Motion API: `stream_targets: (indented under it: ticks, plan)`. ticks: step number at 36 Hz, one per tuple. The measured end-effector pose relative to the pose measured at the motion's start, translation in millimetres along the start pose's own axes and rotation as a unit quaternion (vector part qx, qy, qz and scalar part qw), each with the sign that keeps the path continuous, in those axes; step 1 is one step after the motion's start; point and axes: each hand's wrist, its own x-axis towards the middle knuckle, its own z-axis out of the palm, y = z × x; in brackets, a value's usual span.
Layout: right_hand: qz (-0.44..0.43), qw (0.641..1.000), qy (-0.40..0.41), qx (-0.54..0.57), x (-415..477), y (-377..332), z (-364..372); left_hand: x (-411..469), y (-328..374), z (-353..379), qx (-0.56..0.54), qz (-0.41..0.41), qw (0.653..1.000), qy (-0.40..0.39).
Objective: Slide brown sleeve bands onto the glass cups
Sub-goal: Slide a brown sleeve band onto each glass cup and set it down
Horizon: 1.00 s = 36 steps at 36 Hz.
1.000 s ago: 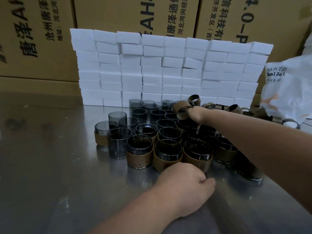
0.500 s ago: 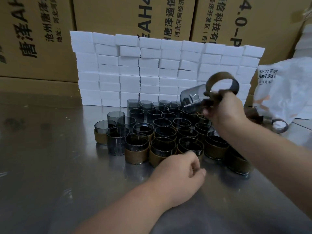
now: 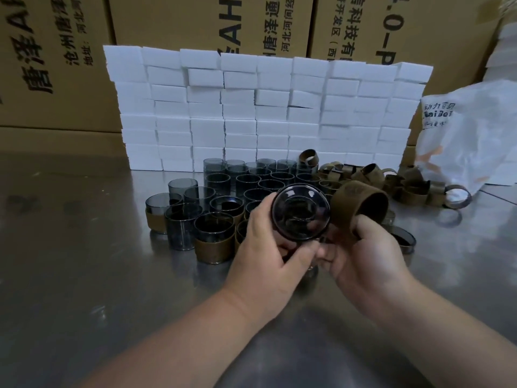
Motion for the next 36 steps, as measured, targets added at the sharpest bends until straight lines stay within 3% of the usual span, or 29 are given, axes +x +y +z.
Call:
stream_targets:
  ticks: [7,18,21,28,36]
  plan:
    - [-0.116,0.979,0.101,-0.13,2.2,1.8,-7.1,0.1,5.1,-2.2,0.055,0.007,0.998,0.041]
    - [-0.125,0.99,0.011,-0.061,-1.8,0.8,-5.4,2.1,7.8,-4.6,0.101,0.023,0.987,0.121]
    - [-0.168,0.968,0.034,-0.182,-2.2,0.7,-7.2,3.5,10.5,-6.1,0.102,0.03,0.983,0.147]
    - [-0.19,0.942,0.017,-0.276,-10.3,-3.6,-2.7,4.5,12.6,-6.0,0.118,0.032,0.977,0.176]
    - [-0.226,0.935,-0.033,-0.271,-12.5,0.5,-1.6,4.0,11.5,-6.2,0.142,0.066,0.974,0.161]
